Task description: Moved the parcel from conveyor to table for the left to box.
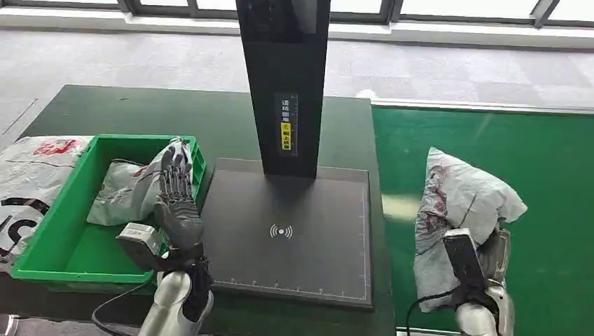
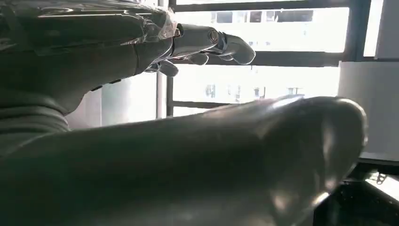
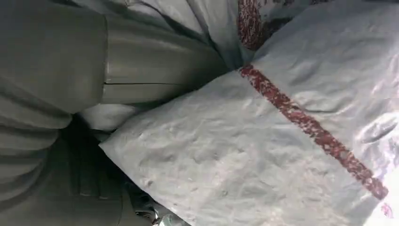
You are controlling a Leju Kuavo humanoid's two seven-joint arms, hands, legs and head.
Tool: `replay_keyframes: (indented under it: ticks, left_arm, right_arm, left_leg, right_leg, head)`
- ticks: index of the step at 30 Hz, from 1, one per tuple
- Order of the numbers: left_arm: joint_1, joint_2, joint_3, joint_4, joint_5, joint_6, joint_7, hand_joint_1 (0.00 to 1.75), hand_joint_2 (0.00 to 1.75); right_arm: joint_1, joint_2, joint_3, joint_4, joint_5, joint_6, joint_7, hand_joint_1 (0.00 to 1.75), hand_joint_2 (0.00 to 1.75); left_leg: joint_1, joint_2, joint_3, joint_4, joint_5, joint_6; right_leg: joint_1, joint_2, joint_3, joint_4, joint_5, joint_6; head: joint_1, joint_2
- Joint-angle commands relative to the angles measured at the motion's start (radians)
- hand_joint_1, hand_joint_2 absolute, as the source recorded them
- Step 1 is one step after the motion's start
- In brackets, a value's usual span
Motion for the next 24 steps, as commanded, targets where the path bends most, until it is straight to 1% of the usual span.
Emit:
replay_keyframes:
  ticks: [1,7,9,10,14,17,19,20,22,24]
  left_arm:
    - [-0.017,-0.003,-0.005,0.037,-0.001,0.006,0.004,0.0,0.0]
    - [-0.017,-0.003,-0.004,0.038,-0.001,0.006,0.004,0.0,0.0]
    - [-0.016,-0.006,-0.003,0.045,-0.002,0.006,0.004,0.0,0.0]
    - [-0.007,-0.034,-0.037,0.059,-0.024,0.014,0.004,0.0,0.0]
    - [-0.008,-0.036,-0.04,0.06,-0.025,0.017,0.004,0.0,0.0]
    - [-0.011,-0.036,-0.042,0.063,-0.024,0.021,0.004,0.0,0.0]
    - [-0.019,-0.035,-0.057,0.073,-0.021,0.016,0.005,0.0,0.0]
    - [-0.025,-0.037,-0.067,0.077,-0.02,0.015,0.004,0.0,0.0]
    - [-0.032,-0.04,-0.078,0.085,-0.015,0.02,0.007,0.0,0.0]
    - [-0.035,-0.04,-0.091,0.09,-0.012,0.023,0.009,0.0,0.0]
  right_arm:
    - [0.046,0.071,0.082,-0.193,-0.01,-0.081,-0.057,1.75,1.75]
    - [0.044,0.069,0.087,-0.194,-0.011,-0.087,-0.06,1.75,1.75]
    - [0.039,0.061,0.123,-0.199,-0.041,-0.123,-0.104,1.75,1.75]
    - [-0.09,0.109,0.241,-0.1,0.02,-0.124,-0.119,1.75,1.75]
    - [-0.099,0.117,0.238,-0.089,0.027,-0.124,-0.12,1.75,1.75]
    - [-0.097,0.12,0.231,-0.081,0.021,-0.124,-0.134,1.75,1.75]
    - [-0.126,0.09,0.308,-0.003,-0.005,-0.12,-0.103,1.75,1.75]
    - [-0.167,0.094,0.353,0.088,-0.013,-0.096,-0.084,1.75,1.75]
    - [-0.253,0.132,0.411,0.277,0.002,-0.094,-0.067,1.75,1.75]
    - [-0.319,0.179,0.449,0.432,-0.01,-0.091,-0.077,1.75,1.75]
  left_leg:
    - [-0.001,0.0,-0.001,-0.001,0.0,-0.001]
    - [-0.001,0.0,-0.001,-0.002,0.001,-0.001]
    - [-0.001,0.0,-0.001,-0.001,0.0,-0.001]
    - [-0.001,0.0,-0.001,-0.002,0.001,-0.001]
    - [-0.002,0.004,-0.002,-0.003,0.003,0.0]
    - [-0.002,0.0,-0.001,-0.002,0.003,0.001]
    - [-0.001,-0.001,-0.001,-0.002,0.003,0.0]
    - [-0.001,-0.001,-0.001,-0.001,0.003,0.001]
    - [-0.001,0.003,-0.001,-0.002,0.003,0.0]
    - [0.0,0.005,-0.001,-0.001,0.002,0.0]
  right_leg:
    - [-0.001,0.001,-0.002,0.0,0.0,0.0]
    - [-0.001,0.001,-0.002,-0.001,0.0,0.0]
    - [-0.001,0.001,-0.002,0.0,0.0,0.0]
    - [-0.001,0.001,-0.003,0.0,0.001,0.0]
    - [-0.001,0.004,-0.004,-0.001,0.003,0.001]
    - [-0.001,0.001,-0.002,-0.001,0.001,0.001]
    - [-0.001,-0.001,-0.002,-0.001,0.001,0.001]
    - [-0.001,-0.001,-0.001,-0.001,0.001,0.001]
    - [0.0,0.003,-0.001,-0.001,0.002,0.0]
    - [0.0,0.004,-0.002,-0.001,0.003,0.0]
  head:
    - [0.0,0.0]
    - [0.0,0.0]
    - [0.0,0.0]
    - [0.0,0.0]
    - [0.0,0.0]
    - [0.0,0.0]
    - [0.0,0.0]
    - [0.0,0.0]
    - [0.0,0.0]
    - [0.0,0.0]
